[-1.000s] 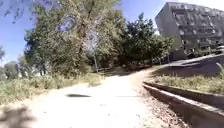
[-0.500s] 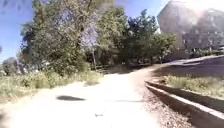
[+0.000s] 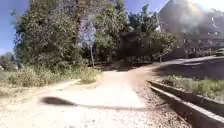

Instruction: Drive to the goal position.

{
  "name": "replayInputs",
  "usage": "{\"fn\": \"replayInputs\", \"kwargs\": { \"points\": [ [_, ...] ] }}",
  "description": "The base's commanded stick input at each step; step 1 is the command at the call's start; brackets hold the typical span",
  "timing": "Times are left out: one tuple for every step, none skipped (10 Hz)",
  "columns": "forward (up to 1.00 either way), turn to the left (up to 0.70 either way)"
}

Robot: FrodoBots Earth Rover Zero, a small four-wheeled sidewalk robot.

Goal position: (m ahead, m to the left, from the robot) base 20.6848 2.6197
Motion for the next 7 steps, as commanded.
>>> {"fn": "replayInputs", "kwargs": {
  "points": [
    [0.85, 0.0],
    [0.85, 0.0],
    [0.85, 0.0],
    [0.85, 0.0],
    [0.85, 0.0],
    [0.85, 0.0],
    [0.85, 0.0]
  ]
}}
